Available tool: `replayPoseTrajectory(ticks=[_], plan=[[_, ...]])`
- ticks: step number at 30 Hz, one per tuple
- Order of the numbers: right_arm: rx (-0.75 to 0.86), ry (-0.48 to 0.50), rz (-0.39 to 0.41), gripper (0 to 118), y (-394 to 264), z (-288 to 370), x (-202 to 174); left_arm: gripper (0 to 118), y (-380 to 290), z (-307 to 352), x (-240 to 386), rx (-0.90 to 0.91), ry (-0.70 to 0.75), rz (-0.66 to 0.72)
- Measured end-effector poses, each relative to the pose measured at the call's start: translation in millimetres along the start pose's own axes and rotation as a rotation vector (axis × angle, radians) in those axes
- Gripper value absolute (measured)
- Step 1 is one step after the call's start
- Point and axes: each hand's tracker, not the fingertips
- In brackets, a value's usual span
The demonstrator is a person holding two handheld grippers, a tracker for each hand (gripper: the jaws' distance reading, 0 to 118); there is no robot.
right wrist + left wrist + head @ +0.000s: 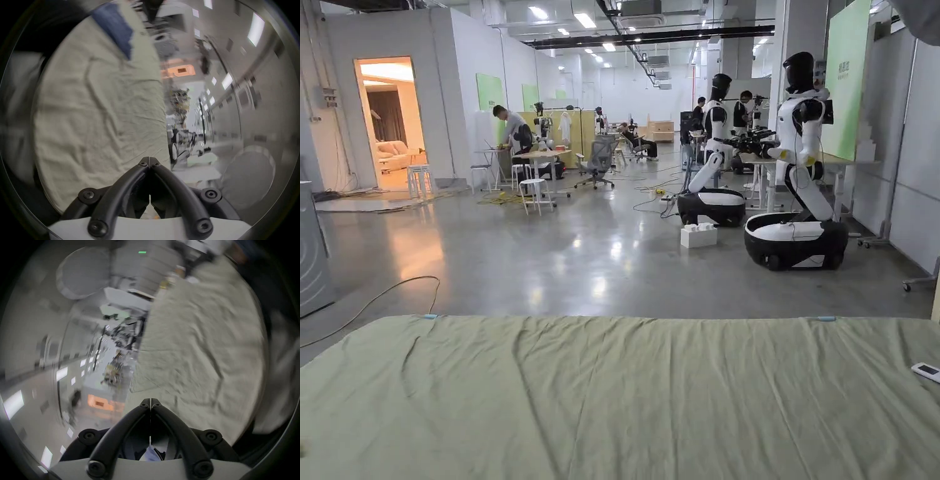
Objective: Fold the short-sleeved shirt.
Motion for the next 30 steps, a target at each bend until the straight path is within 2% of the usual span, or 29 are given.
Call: replayPoseTrajectory(ticks=[2, 3, 4, 6, 7, 8, 9, 10, 12, 14, 18, 27, 30], plan=[[0.012, -0.076, -0.346, 0, -1, 7, 42, 0, 7, 9, -40, 0.032, 0.049, 0.292], [0.027, -0.108, -0.581, 0, -6, 13, 66, 0, 7, 15, -65, 0.085, 0.043, 0.492], [0.048, -0.126, -0.781, 0, -15, 21, 83, 0, 2, 22, -82, 0.154, 0.005, 0.667], [0.131, -0.126, -1.302, 0, -47, 35, 110, 0, -19, 37, -101, 0.306, -0.065, 1.089], [0.061, -0.041, -1.523, 0, -62, 36, 108, 0, -28, 41, -104, 0.344, -0.071, 1.223], [0.136, -0.142, -1.503, 0, -63, 45, 111, 0, -35, 43, -100, 0.366, -0.075, 1.305], [0.104, -0.128, -1.553, 0, -68, 48, 108, 0, -35, 45, -97, 0.332, -0.061, 1.305], [0.096, -0.129, -1.549, 0, -69, 51, 106, 0, -36, 45, -89, 0.284, -0.032, 1.254], [0.061, -0.151, -1.46, 0, -64, 57, 104, 0, -35, 47, -88, 0.25, -0.027, 1.166], [0.075, -0.189, -1.382, 0, -57, 64, 104, 0, -31, 45, -90, 0.232, -0.016, 1.158], [0.099, -0.148, -1.423, 0, -51, 72, 109, 0, -29, 45, -95, 0.249, 0.001, 1.168], [0.141, -0.199, -1.402, 0, -40, 99, 118, 0, -26, 46, -97, 0.251, 0.022, 1.159], [0.145, -0.203, -1.399, 0, -59, 62, 98, 0, -25, 46, -98, 0.256, 0.033, 1.155]])
